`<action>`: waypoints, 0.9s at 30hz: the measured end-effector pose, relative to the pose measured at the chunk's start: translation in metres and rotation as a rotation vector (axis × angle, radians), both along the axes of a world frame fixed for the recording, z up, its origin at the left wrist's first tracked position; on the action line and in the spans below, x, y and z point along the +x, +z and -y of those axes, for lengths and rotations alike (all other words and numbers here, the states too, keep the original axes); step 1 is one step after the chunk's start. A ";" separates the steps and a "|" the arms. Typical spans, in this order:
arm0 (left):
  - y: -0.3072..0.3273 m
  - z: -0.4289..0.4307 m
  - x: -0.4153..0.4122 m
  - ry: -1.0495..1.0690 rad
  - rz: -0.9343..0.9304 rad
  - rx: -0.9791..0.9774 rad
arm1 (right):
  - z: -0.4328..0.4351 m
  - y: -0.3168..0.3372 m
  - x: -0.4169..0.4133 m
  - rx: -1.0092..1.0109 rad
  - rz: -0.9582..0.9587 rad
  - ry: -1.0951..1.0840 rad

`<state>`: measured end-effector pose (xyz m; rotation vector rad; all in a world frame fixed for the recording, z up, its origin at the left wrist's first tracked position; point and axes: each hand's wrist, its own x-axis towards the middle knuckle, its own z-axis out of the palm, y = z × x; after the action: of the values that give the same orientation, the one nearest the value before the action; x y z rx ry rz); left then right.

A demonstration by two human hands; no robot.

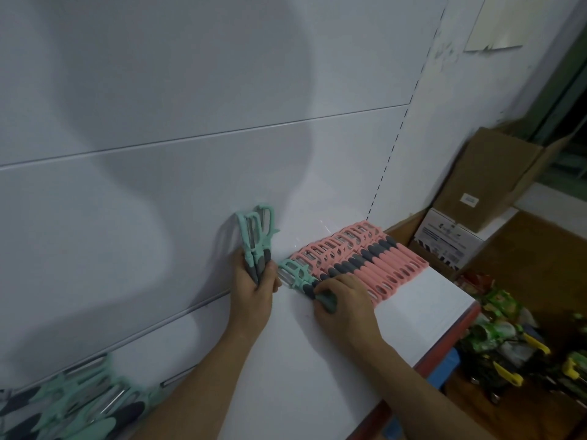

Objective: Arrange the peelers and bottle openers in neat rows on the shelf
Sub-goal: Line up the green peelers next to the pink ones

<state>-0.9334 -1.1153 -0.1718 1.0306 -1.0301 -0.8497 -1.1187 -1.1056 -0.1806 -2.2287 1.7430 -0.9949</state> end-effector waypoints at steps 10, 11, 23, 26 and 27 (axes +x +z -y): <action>0.015 -0.007 -0.010 0.003 -0.179 0.138 | -0.003 0.020 0.010 -0.128 -0.013 0.020; 0.016 -0.010 -0.011 -0.016 -0.172 0.135 | -0.003 0.025 0.014 -0.142 0.068 0.063; 0.004 -0.033 0.020 0.027 -0.050 0.024 | 0.002 0.048 0.028 0.214 0.821 0.221; 0.002 -0.032 0.025 0.007 -0.024 0.074 | 0.004 0.044 0.015 0.122 0.443 0.145; 0.002 -0.031 0.024 -0.006 -0.005 0.080 | 0.004 0.043 0.012 0.122 0.374 0.144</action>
<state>-0.9094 -1.0841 -0.1702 1.0925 -1.0016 -0.9035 -1.1069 -1.1101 -0.1381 -1.9120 1.4212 -1.1494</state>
